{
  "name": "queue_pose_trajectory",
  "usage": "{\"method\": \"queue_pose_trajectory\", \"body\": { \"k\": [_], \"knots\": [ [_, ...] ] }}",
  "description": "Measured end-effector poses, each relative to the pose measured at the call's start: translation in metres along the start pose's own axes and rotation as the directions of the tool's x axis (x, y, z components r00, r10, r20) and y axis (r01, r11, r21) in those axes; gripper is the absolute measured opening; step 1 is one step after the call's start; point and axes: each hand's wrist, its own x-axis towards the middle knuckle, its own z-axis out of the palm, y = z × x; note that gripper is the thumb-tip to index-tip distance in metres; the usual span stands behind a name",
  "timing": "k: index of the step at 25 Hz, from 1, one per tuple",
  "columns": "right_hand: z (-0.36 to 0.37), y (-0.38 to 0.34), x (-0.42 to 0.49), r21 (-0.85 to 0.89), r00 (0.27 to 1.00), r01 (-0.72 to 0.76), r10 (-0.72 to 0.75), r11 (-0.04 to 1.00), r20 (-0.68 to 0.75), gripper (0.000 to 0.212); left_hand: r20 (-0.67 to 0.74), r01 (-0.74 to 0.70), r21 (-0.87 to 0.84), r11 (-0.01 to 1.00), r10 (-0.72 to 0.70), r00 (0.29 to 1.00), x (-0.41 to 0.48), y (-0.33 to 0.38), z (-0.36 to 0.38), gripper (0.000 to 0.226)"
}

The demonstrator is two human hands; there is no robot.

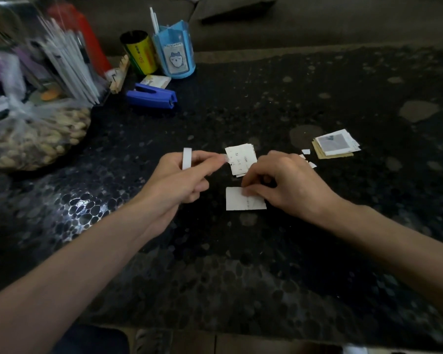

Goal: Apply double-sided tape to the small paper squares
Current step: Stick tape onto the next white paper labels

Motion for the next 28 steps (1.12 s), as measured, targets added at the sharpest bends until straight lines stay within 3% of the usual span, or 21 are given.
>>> {"method": "queue_pose_trajectory", "body": {
  "k": [3, 5, 8, 11, 13, 19, 28],
  "knots": [
    [0.001, -0.002, -0.001, 0.007, 0.996, -0.075, 0.075, 0.997, -0.058, 0.015, 0.080, -0.003, 0.037, 0.999, 0.000, 0.997, -0.003, -0.002, 0.002, 0.017],
    [-0.003, -0.007, -0.002, 0.188, 0.970, -0.211, 0.230, 0.959, -0.084, 0.021, 0.096, -0.008, 0.042, 0.999, 0.004, 0.995, -0.004, -0.002, 0.003, 0.017],
    [-0.009, -0.016, -0.002, 0.549, 0.920, -0.364, 0.382, 0.752, 0.087, 0.033, 0.130, -0.016, 0.040, 0.999, 0.011, 0.991, -0.005, -0.001, 0.001, 0.016],
    [-0.014, -0.022, -0.003, 0.699, 0.892, -0.433, 0.381, 0.569, 0.242, 0.035, 0.173, -0.036, 0.047, 0.998, 0.028, 0.984, -0.008, 0.001, 0.000, 0.017],
    [-0.013, -0.023, -0.002, 0.745, 0.893, -0.430, 0.363, 0.510, 0.267, 0.032, 0.177, -0.042, 0.053, 0.998, 0.032, 0.984, -0.009, 0.001, -0.001, 0.018],
    [-0.010, -0.018, 0.002, 0.756, 0.880, -0.430, 0.416, 0.494, 0.229, 0.011, 0.156, -0.035, 0.057, 0.998, 0.026, 0.987, -0.009, 0.003, -0.002, 0.018],
    [-0.011, -0.017, 0.002, 0.748, 0.868, -0.457, 0.426, 0.482, 0.256, 0.010, 0.144, -0.036, 0.074, 0.997, 0.026, 0.989, -0.009, 0.003, -0.001, 0.015]
  ]
}}
